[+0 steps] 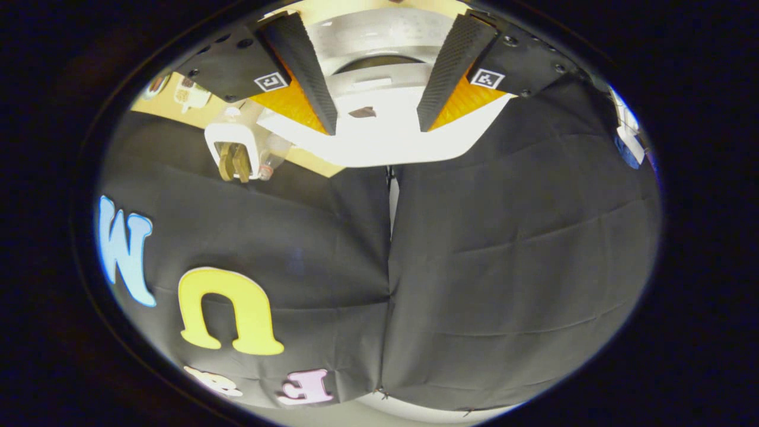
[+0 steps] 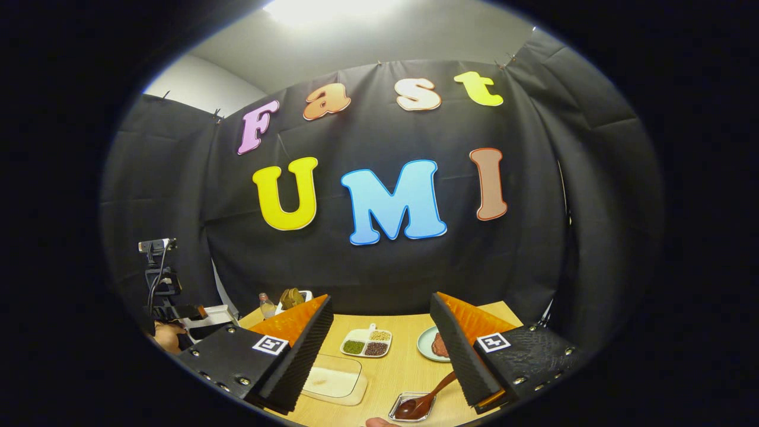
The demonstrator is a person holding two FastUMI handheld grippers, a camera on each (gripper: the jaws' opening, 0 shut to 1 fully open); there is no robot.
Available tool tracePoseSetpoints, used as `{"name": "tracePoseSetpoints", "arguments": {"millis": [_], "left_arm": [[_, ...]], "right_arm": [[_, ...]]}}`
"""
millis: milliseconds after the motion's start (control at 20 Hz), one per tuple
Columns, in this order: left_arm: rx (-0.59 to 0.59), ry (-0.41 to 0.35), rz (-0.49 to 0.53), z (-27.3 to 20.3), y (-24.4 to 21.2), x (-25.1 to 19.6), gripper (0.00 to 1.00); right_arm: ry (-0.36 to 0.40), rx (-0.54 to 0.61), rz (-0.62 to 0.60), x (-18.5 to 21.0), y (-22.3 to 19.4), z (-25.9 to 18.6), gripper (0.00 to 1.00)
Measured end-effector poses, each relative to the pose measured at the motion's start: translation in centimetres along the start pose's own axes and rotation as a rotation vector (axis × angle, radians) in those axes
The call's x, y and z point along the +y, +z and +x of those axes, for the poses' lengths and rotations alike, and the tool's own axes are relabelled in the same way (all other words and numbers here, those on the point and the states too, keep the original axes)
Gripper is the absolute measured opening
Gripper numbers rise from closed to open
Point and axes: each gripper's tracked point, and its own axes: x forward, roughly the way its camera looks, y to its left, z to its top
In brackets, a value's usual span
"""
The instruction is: Close the left gripper, press the button to open the rice cooker; take a wooden spoon from the chopstick holder with the right hand, scoop a spoonful of rice and pour it into the rice cooker, then put the wooden spoon back into the chopstick holder.
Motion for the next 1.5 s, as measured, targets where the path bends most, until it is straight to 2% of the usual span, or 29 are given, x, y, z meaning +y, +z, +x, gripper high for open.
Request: {"name": "tracePoseSetpoints", "arguments": {"millis": [200,300,350,800,950,1050,1150,1300,1400,1500], "left_arm": [[0.031,-0.039,0.021,0.3,-0.6,-0.1,0.96],[0.066,-0.06,0.033,-0.2,-1.8,-0.2,1.0],[0.083,-0.07,0.036,-0.5,-2.2,-0.2,0.97],[0.1,-0.086,0.066,-0.8,-2.7,0.2,1.0],[0.147,-0.092,0.06,-1.6,-3.7,-0.3,0.98],[0.13,-0.103,0.075,-1.3,-3.4,0.3,1.0],[0.13,-0.109,0.051,-1.3,-3.5,-0.1,0.98],[0.114,-0.115,0.071,-1.1,-3.1,-0.1,0.98],[0.117,-0.173,0.038,-1.6,-2.9,-0.9,0.98],[0.111,-0.214,0.054,-2.5,-2.5,-1.7,1.0]], "right_arm": [[-0.003,0.002,-0.008,0.4,-0.1,-0.4,1.0],[-0.004,0.009,-0.007,0.6,-0.4,-0.5,1.0],[-0.002,0.011,-0.009,0.7,-0.4,-0.5,0.99],[0.011,0.035,-0.019,1.9,-1.2,-0.8,1.0],[0.013,0.048,-0.009,2.1,-1.6,-0.9,1.0],[0.015,0.056,-0.001,2.3,-1.8,-1.0,1.0],[0.019,0.059,0.007,2.5,-2.0,-1.1,1.0],[0.016,0.056,0.011,2.3,-2.0,-1.3,1.0],[0.006,0.054,0.01,1.8,-2.0,-1.5,1.0],[-0.01,0.045,0.0,1.2,-1.8,-1.4,1.0]]}}
